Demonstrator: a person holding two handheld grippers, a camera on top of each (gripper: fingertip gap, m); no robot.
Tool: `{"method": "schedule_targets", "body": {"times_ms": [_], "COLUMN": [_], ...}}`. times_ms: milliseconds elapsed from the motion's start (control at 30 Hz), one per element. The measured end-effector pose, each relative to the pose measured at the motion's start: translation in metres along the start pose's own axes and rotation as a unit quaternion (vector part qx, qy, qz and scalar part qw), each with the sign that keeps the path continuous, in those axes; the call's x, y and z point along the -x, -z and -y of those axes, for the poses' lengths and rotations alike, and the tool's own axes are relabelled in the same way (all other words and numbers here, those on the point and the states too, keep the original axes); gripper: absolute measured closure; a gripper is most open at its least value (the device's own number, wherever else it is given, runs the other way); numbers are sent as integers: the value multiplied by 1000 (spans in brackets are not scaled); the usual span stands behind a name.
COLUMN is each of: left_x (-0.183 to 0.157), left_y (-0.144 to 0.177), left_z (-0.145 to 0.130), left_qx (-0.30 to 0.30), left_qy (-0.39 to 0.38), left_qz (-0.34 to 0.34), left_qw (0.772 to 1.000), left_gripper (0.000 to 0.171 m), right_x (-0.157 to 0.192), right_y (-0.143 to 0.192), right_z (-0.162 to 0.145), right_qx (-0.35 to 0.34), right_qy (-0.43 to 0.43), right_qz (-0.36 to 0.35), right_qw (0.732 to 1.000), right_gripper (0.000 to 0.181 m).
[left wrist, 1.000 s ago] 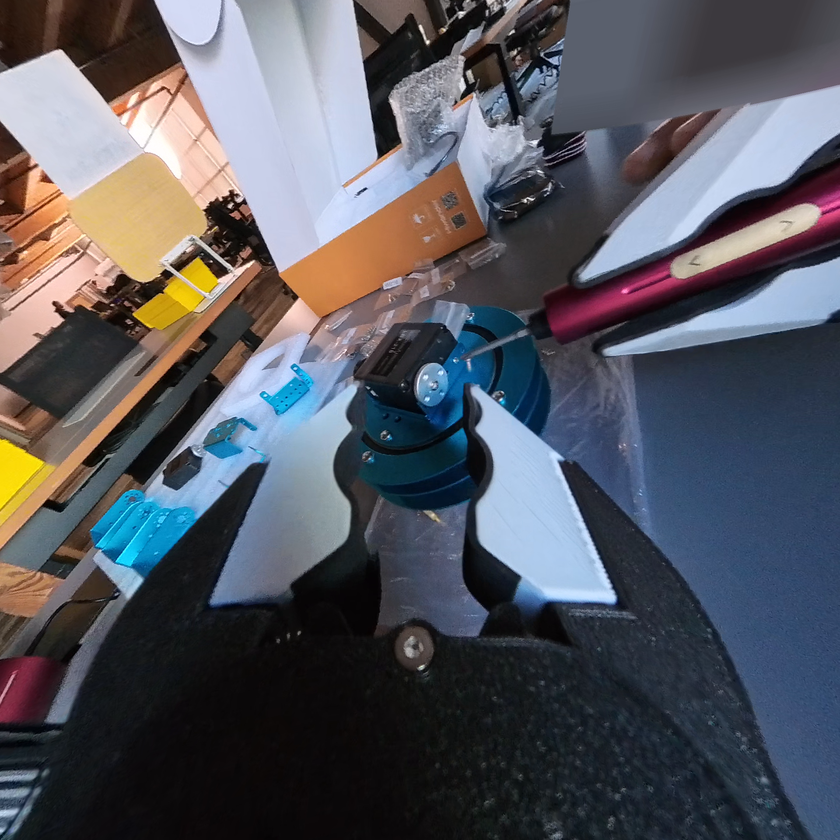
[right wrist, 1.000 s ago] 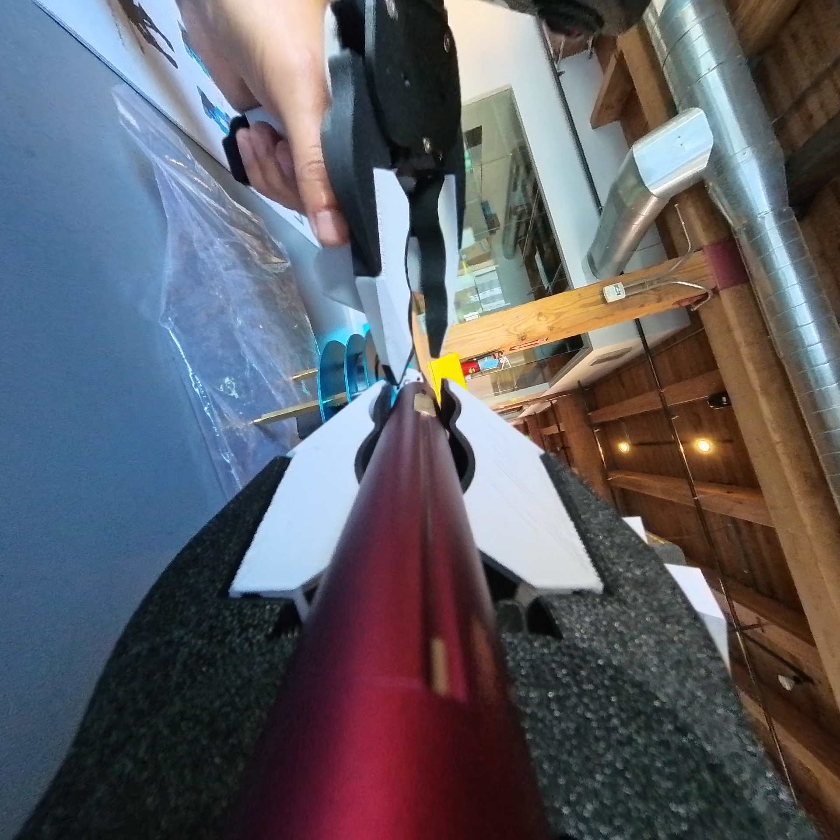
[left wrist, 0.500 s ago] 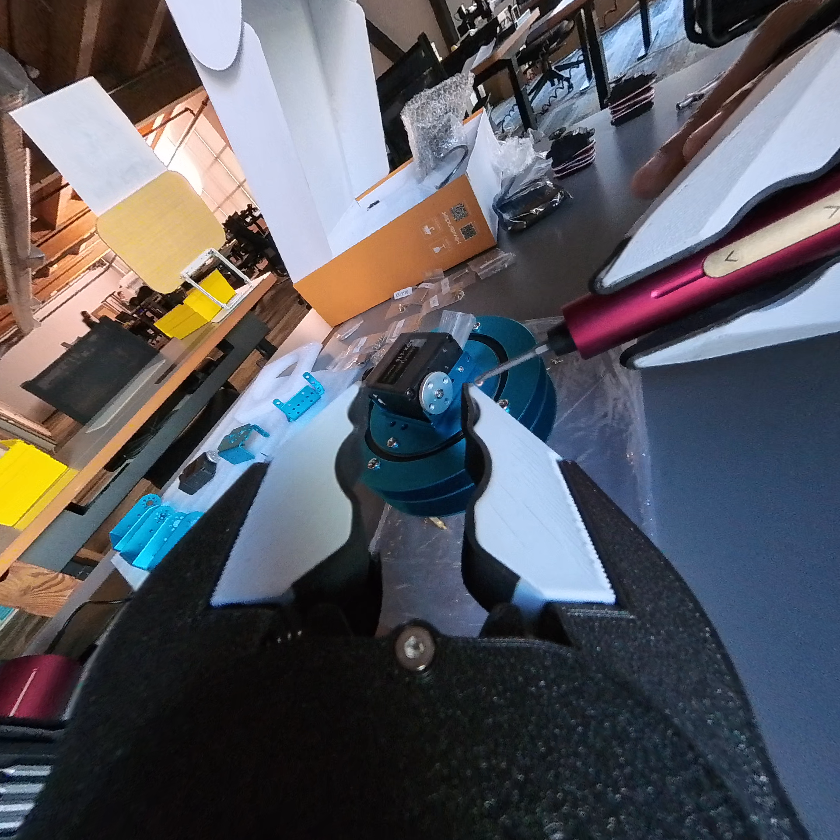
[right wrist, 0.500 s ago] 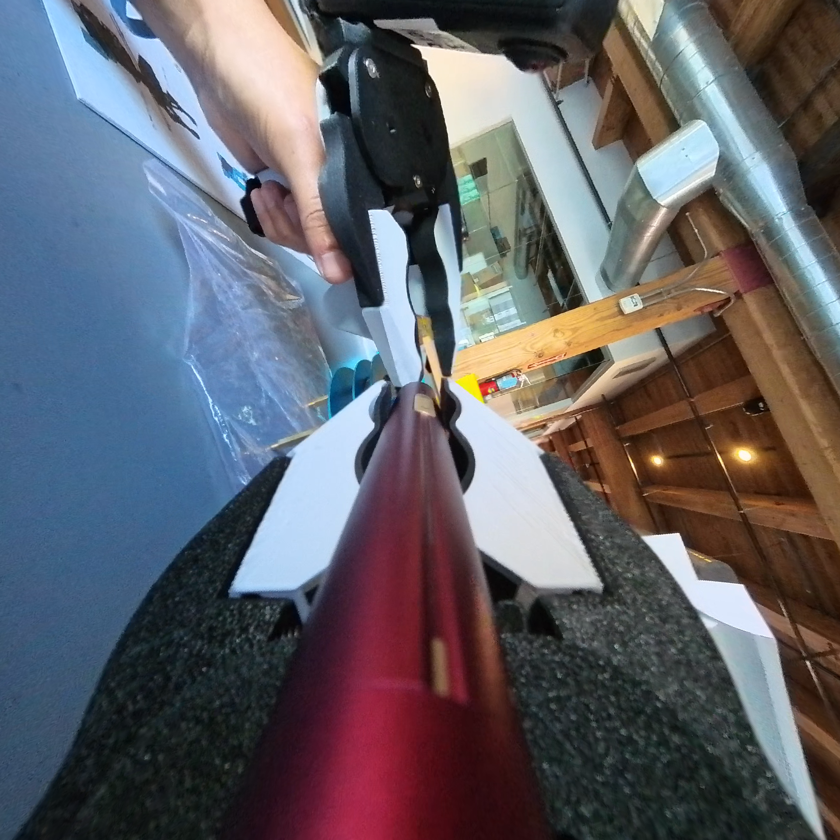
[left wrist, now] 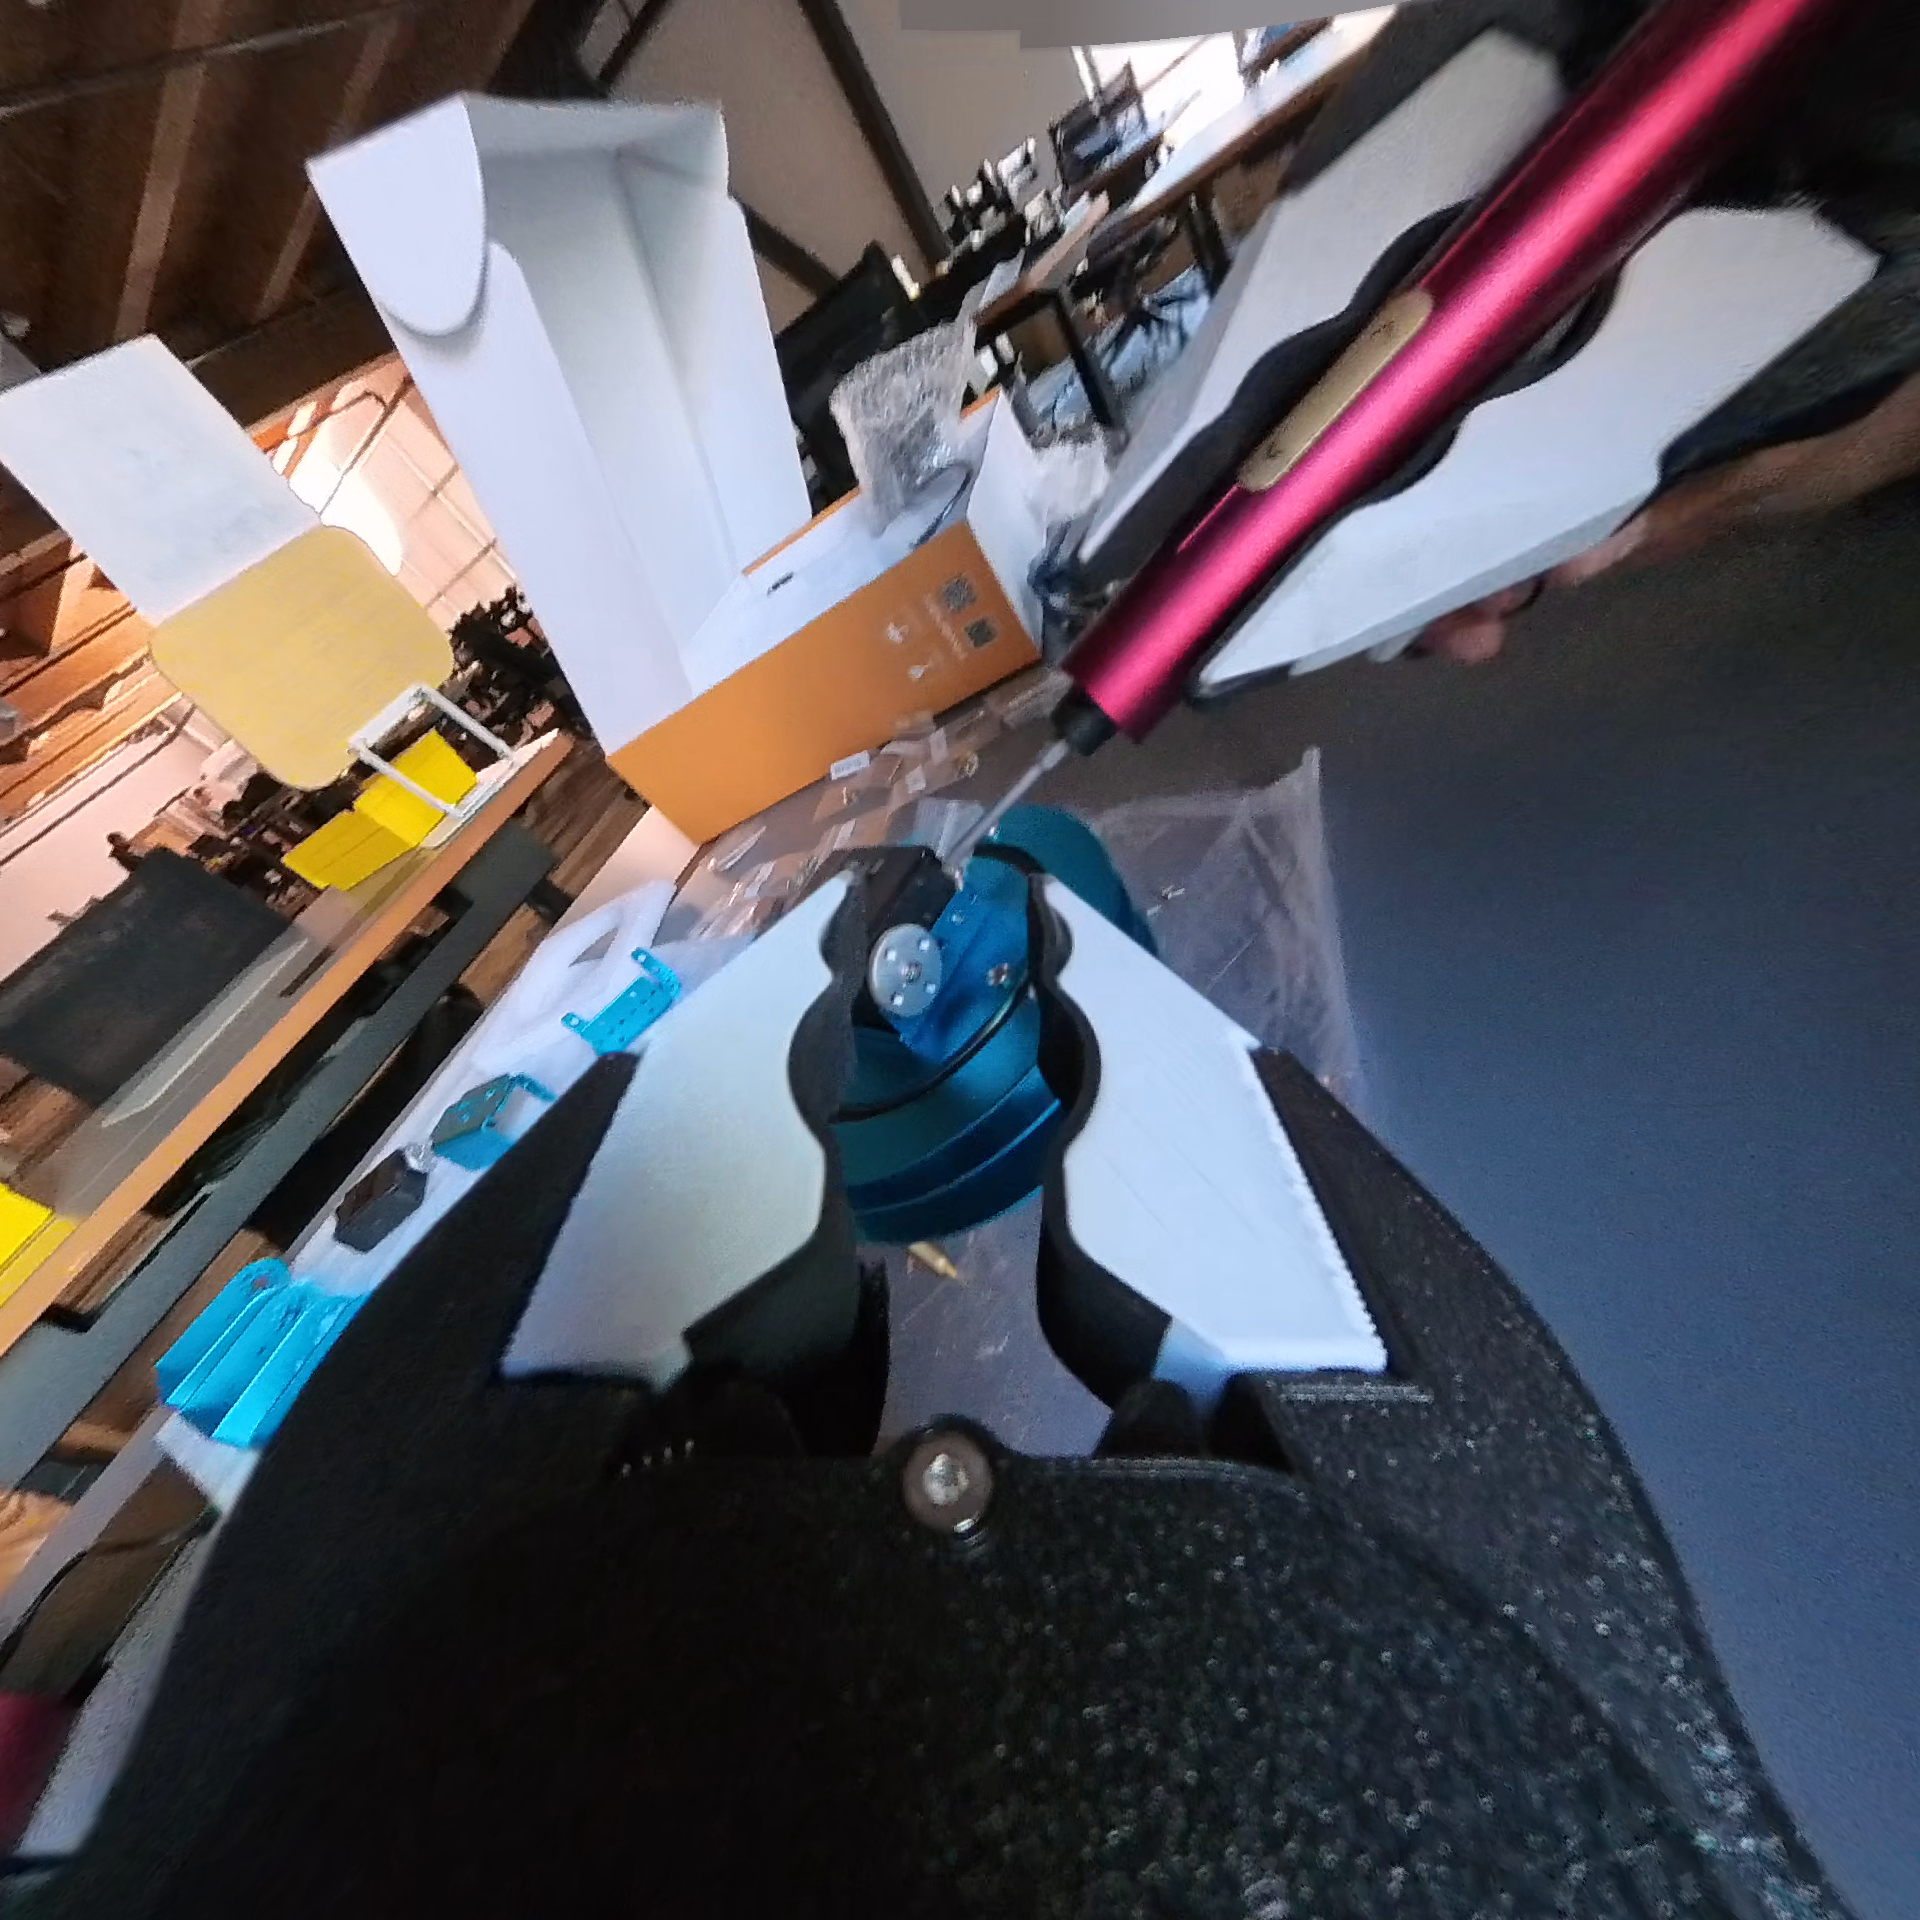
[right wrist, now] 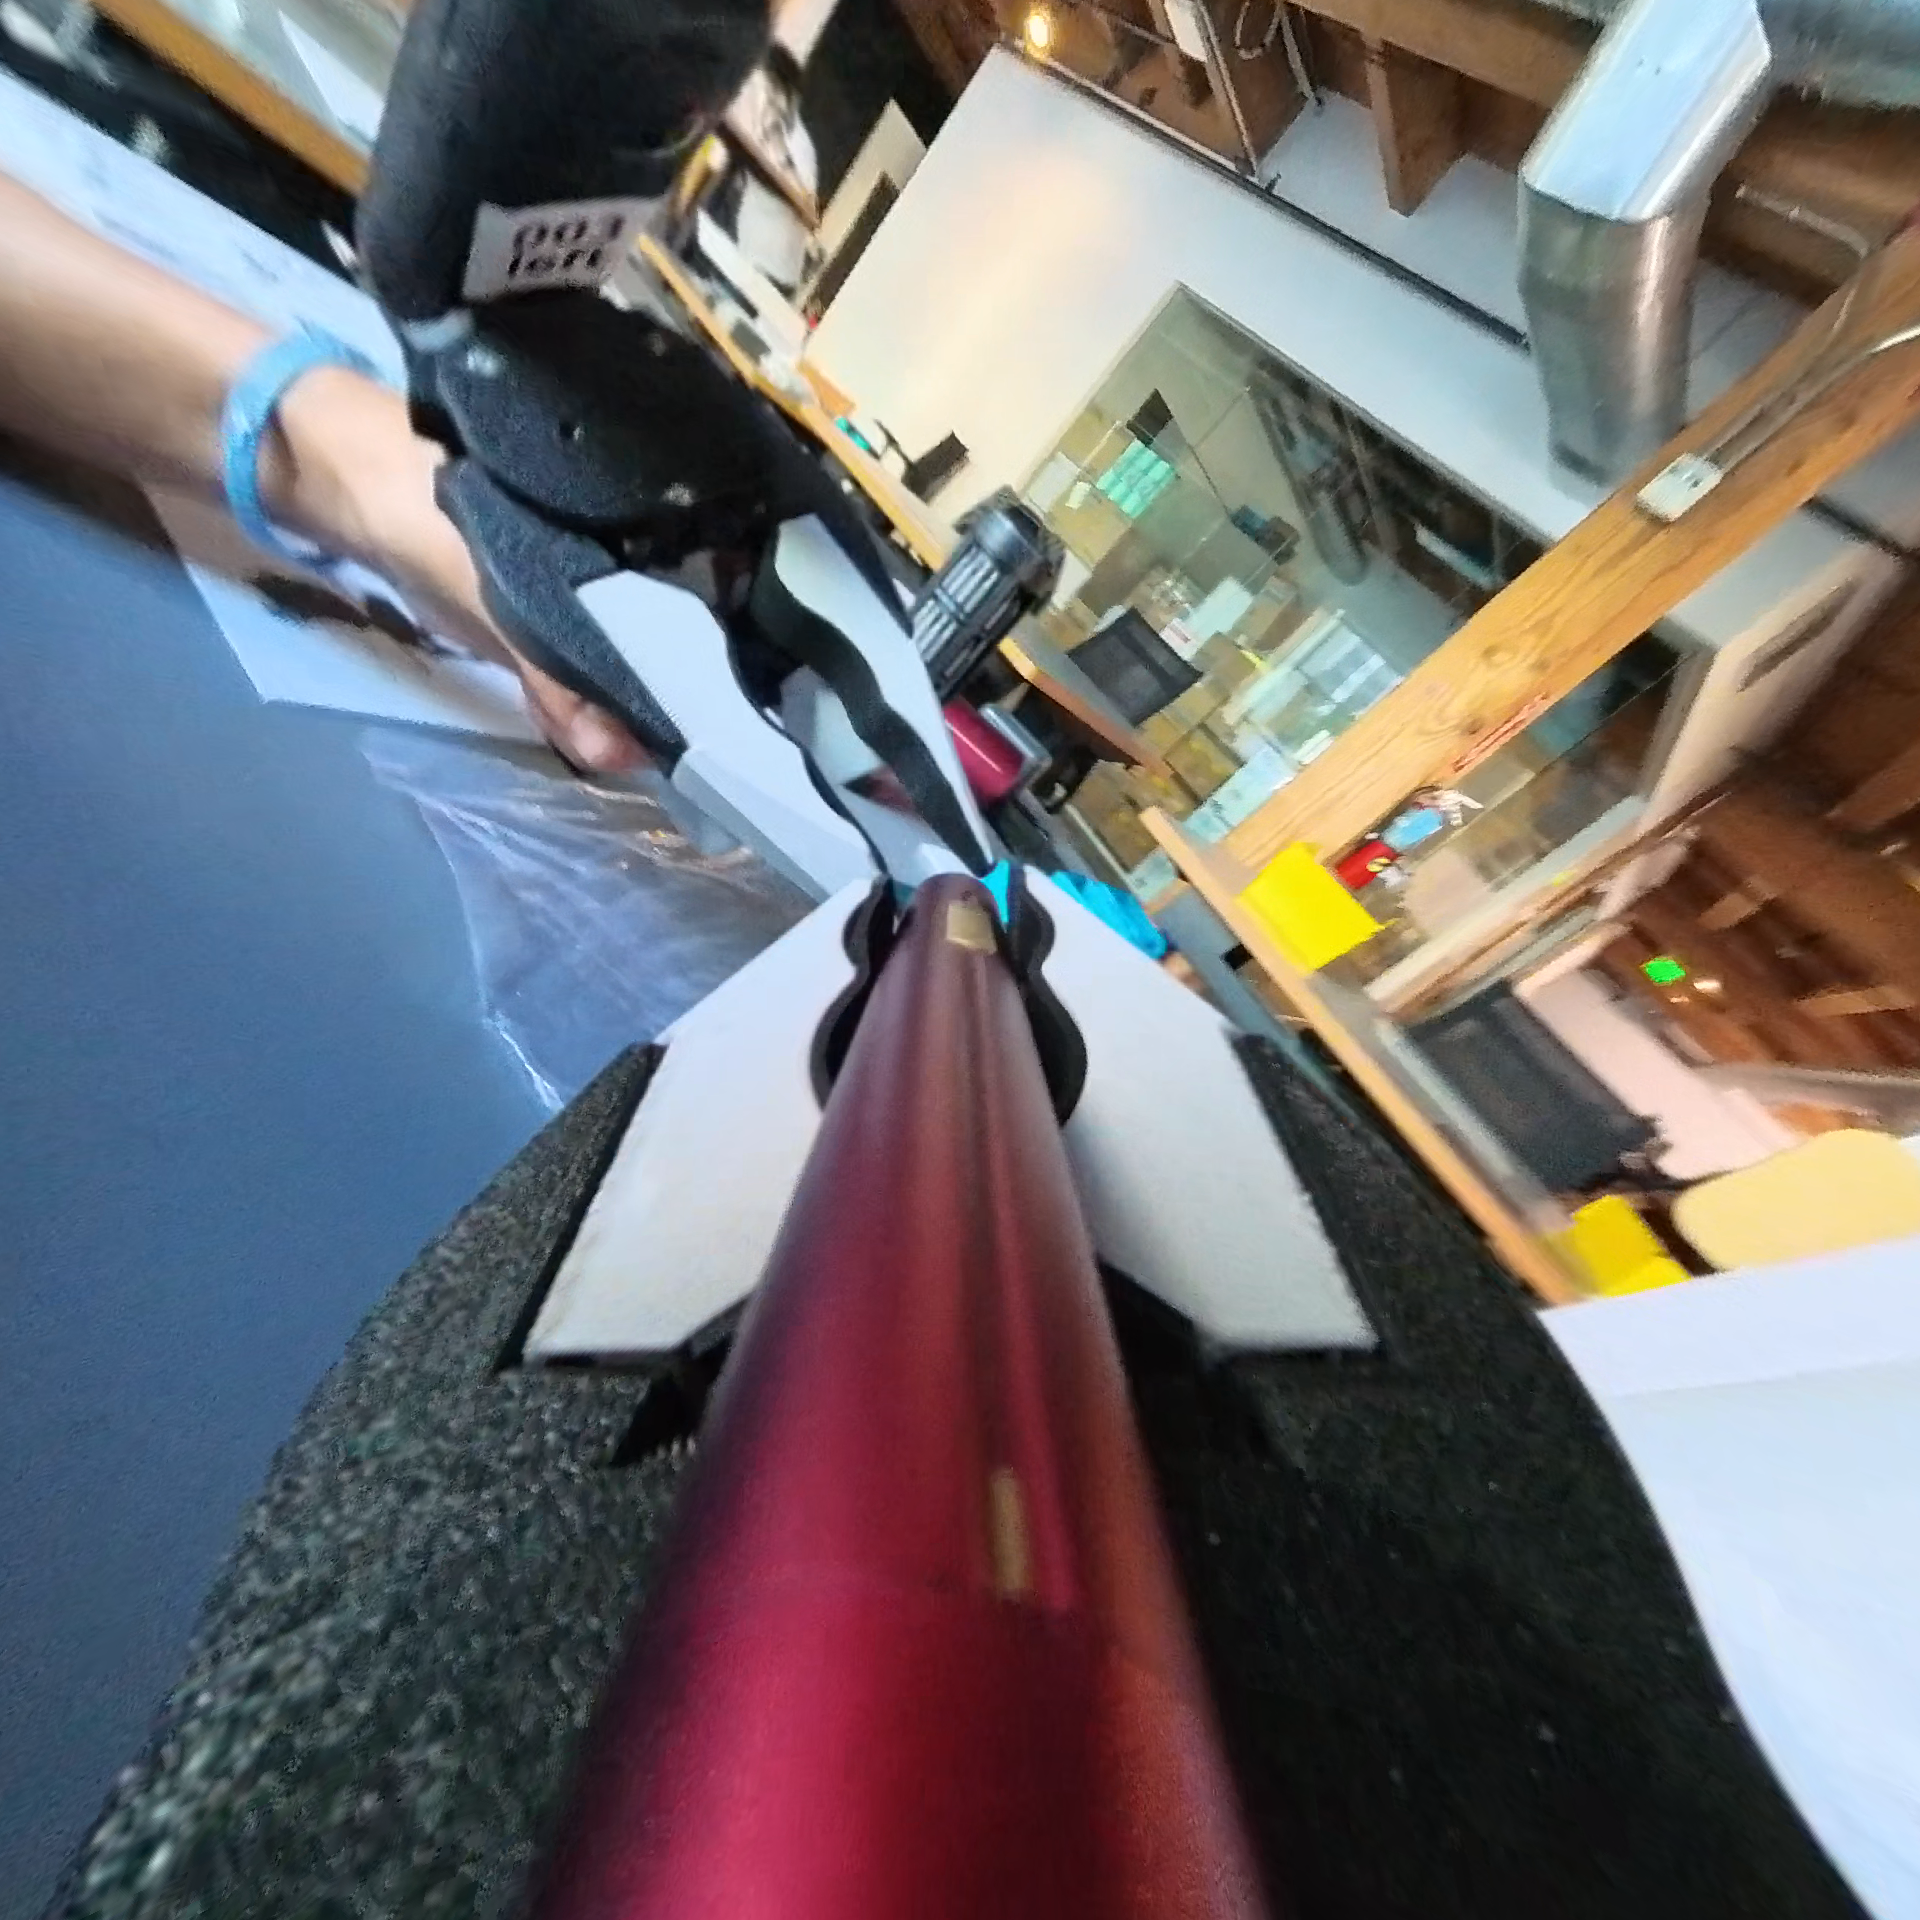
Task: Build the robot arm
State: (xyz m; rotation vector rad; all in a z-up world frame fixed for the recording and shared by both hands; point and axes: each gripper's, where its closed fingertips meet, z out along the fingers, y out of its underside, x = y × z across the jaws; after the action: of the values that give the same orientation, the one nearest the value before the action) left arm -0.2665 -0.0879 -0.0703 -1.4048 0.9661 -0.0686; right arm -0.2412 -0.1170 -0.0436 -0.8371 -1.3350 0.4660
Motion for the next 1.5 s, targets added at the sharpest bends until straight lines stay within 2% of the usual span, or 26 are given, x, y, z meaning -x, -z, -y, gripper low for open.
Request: {"method": "schedule_targets", "body": {"times_ms": [100, 267, 500, 833, 900, 1000, 1267, 1500], "left_x": [-3, 4, 3, 0, 0, 2, 3, 2], "left_y": [0, 1, 2, 2, 2, 0, 1, 1], "left_z": [3, 3, 4, 2, 1, -3, -2, -6], "left_qx": [-7, -8, -8, -5, -3, 11, 10, 19], "left_qy": [10, 9, 9, -8, -19, -49, -166, -199], "left_qz": [-6, 8, 1, 0, 5, 22, 68, 76], "left_qw": [1000, 1000, 1000, 1000, 1000, 998, 984, 977], "left_gripper": [143, 157, 171, 171, 169, 151, 162, 163], "right_x": [-3, -5, -5, -7, -7, -8, -6, -6], "right_y": [3, 5, 5, 4, 4, 4, 3, 2], "right_z": [7, 11, 10, 9, 9, 6, 3, 2], "right_qx": [-27, -46, -45, -43, -43, -37, -30, -30], "right_qy": [-60, -125, -128, -138, -149, -163, -169, -181], "right_qz": [21, 46, 48, 47, 54, 57, 63, 70], "right_qw": [998, 990, 990, 988, 986, 984, 983, 981], "right_gripper": [160, 160, 160, 160, 160, 160, 160, 160]}}
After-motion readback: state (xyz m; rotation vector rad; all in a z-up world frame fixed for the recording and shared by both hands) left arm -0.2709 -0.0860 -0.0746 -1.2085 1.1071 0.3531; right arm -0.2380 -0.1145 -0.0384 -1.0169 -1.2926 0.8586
